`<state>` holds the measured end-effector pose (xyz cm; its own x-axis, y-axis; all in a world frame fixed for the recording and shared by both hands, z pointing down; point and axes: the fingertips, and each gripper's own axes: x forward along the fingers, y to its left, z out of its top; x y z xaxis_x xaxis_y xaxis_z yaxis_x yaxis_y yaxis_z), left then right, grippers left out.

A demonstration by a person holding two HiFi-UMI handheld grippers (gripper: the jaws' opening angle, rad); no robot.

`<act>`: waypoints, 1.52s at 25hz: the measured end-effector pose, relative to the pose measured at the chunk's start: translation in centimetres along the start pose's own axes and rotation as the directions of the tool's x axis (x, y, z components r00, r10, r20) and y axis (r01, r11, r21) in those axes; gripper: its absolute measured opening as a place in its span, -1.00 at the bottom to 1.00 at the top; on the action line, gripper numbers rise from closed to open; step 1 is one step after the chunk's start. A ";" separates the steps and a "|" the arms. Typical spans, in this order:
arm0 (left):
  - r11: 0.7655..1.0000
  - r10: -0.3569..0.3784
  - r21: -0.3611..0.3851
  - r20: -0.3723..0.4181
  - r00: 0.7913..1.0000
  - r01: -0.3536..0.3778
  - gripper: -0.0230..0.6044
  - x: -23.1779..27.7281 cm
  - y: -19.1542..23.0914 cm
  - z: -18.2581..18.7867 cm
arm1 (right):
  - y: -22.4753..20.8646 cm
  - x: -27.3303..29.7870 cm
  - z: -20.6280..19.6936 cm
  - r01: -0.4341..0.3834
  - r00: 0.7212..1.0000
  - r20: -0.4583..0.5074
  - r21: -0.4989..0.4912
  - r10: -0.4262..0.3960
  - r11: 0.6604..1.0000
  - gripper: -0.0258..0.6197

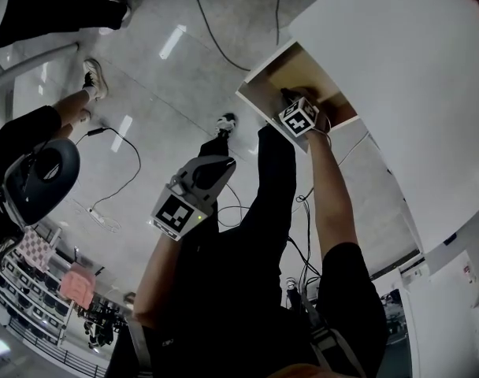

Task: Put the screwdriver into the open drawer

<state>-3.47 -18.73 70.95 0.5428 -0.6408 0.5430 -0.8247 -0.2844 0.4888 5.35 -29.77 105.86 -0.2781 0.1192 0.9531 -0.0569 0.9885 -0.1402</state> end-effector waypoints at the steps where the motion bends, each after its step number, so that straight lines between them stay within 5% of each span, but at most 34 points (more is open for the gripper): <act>1: 1.000 0.000 0.000 0.000 1.000 0.000 -0.87 0.1 -0.1 0.0 | -0.1 -0.1 0.1 0.000 1.000 0.005 -0.001 0.000 1.000 -0.53; 12: 1.000 -0.020 0.014 0.009 1.000 0.020 -0.87 0.2 -0.4 1.1 | -0.3 -3.4 0.3 0.027 0.999 0.019 0.024 -0.027 0.999 -0.52; 20: 0.996 -0.060 0.067 0.025 0.998 0.058 -0.87 -0.3 -1.4 3.4 | 3.0 -12.7 2.4 -0.005 0.981 0.190 0.178 -0.029 0.984 -0.74; 30: 0.973 -0.154 0.176 -0.002 0.988 0.152 -0.87 -2.7 -5.0 5.9 | 10.1 -25.8 4.8 -0.004 0.932 0.347 0.299 -0.105 0.954 -0.75; 38: 0.935 -0.240 0.259 -0.035 0.970 0.241 -0.87 -5.4 -7.5 7.2 | 13.0 -35.0 8.0 0.025 0.842 0.479 0.426 -0.248 0.905 -0.75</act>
<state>-1.36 -18.25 59.47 0.7304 -0.5283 0.4330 -0.6816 -0.6054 0.4110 6.70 -21.88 68.56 -0.6795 -0.1900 0.7086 -0.4664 0.8574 -0.2174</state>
